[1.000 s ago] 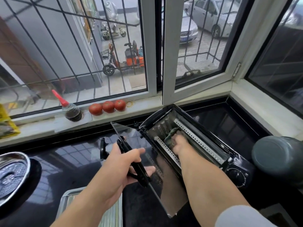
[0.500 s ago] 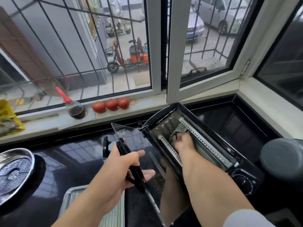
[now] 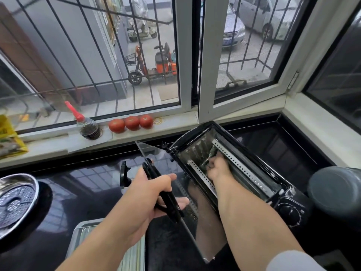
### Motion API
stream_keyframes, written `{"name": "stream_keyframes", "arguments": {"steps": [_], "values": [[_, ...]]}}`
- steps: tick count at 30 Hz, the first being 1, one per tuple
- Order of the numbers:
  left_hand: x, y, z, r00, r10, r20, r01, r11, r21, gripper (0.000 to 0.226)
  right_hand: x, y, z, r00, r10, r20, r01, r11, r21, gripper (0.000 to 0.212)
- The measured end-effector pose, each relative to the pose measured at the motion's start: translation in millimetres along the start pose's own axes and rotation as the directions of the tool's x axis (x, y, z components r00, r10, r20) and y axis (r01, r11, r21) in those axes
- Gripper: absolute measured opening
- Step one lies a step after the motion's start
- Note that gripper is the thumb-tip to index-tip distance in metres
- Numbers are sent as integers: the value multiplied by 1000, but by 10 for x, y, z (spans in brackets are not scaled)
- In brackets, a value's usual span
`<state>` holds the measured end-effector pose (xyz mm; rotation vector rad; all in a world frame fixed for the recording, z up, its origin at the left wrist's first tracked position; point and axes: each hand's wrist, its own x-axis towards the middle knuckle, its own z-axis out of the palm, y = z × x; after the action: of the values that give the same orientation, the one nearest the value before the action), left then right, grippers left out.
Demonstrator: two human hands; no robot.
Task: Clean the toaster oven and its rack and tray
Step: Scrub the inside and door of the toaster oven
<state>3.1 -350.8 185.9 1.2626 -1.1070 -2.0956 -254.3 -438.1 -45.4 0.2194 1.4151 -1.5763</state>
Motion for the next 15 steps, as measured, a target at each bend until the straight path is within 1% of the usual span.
{"name": "stream_keyframes", "arguments": {"steps": [1, 2, 5, 7, 8, 9, 10, 12, 13, 15], "values": [[2, -18, -14, 1000, 2, -4, -2, 1000, -1, 36, -11, 23, -28, 1000, -2, 20, 0, 997, 73, 56], [0, -34, -28, 1000, 2, -10, -2, 1000, -3, 37, -8, 68, -55, 999, -7, 39, 3, 994, 109, 58], [-7, -68, -62, 1000, -2, -24, 1, 1000, -15, 50, -15, 147, -61, 997, -36, 70, 26, 990, 137, 53], [-1, -74, -70, 1000, 0, -19, -1, 1000, -26, 51, 37, 157, -48, 996, -30, 85, 16, 986, 165, 46], [5, -74, -65, 1000, 1, -13, -1, 1000, -31, 49, 72, 162, -47, 996, -22, 85, 9, 989, 151, 42], [9, -72, -54, 1000, 1, -6, -1, 999, -34, 47, 104, 148, -45, 997, -22, 77, 14, 995, 102, 43], [12, -63, -42, 1000, 1, 1, -1, 999, -33, 44, 141, 129, -45, 997, -24, 75, 21, 999, 39, 48], [13, -41, -16, 1000, 1, 13, 0, 999, -35, 42, 196, 75, -32, 998, -31, 46, 37, 990, -135, 59], [15, -32, -5, 1000, 2, 18, -1, 999, -36, 42, 137, 24, -14, 999, -32, 35, 38, 980, -195, 54], [21, -21, 10, 1000, 6, 20, -6, 1000, -30, 41, 81, -13, -15, 999, 6, 37, 3, 970, -245, 31]]}}
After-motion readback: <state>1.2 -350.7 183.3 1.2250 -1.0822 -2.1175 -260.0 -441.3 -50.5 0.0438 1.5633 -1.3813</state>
